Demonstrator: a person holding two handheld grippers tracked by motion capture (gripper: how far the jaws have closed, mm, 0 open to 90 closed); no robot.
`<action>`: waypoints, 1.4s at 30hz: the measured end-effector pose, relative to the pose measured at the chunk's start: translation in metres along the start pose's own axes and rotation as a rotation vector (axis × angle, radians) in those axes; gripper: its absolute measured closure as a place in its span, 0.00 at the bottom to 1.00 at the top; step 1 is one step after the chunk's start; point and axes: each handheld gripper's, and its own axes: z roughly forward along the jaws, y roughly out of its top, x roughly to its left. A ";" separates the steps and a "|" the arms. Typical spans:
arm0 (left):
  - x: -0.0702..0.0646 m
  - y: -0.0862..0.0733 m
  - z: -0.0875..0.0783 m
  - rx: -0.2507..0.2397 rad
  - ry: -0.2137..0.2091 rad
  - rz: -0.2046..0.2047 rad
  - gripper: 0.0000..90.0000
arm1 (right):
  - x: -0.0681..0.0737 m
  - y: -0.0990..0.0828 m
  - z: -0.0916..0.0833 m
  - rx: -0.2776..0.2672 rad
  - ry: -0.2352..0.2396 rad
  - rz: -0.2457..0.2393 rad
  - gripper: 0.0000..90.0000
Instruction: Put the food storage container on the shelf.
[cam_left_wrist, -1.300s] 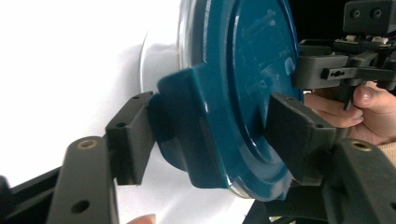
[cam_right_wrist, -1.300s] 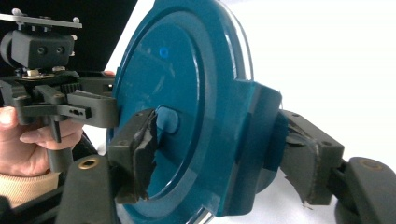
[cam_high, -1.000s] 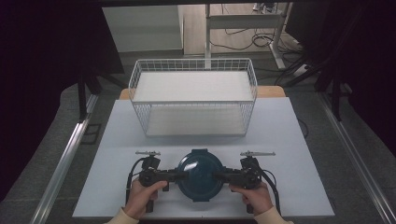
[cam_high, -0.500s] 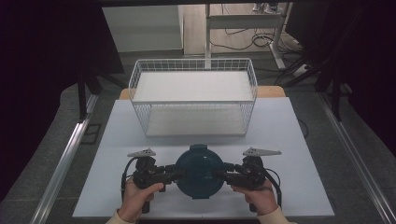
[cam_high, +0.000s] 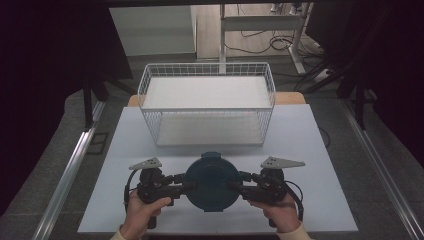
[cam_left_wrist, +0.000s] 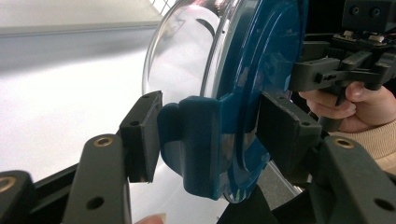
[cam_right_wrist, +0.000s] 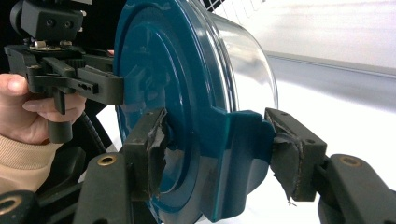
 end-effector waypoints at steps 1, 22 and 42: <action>-0.001 0.000 -0.001 -0.003 -0.001 0.000 0.46 | 0.001 0.000 0.000 -0.001 0.000 -0.003 0.46; -0.011 0.012 -0.015 -0.037 0.003 0.042 0.47 | 0.014 0.016 -0.007 -0.028 0.004 -0.058 0.46; -0.008 0.031 -0.021 -0.060 -0.002 0.055 0.47 | 0.015 0.041 -0.006 -0.021 -0.001 -0.107 0.46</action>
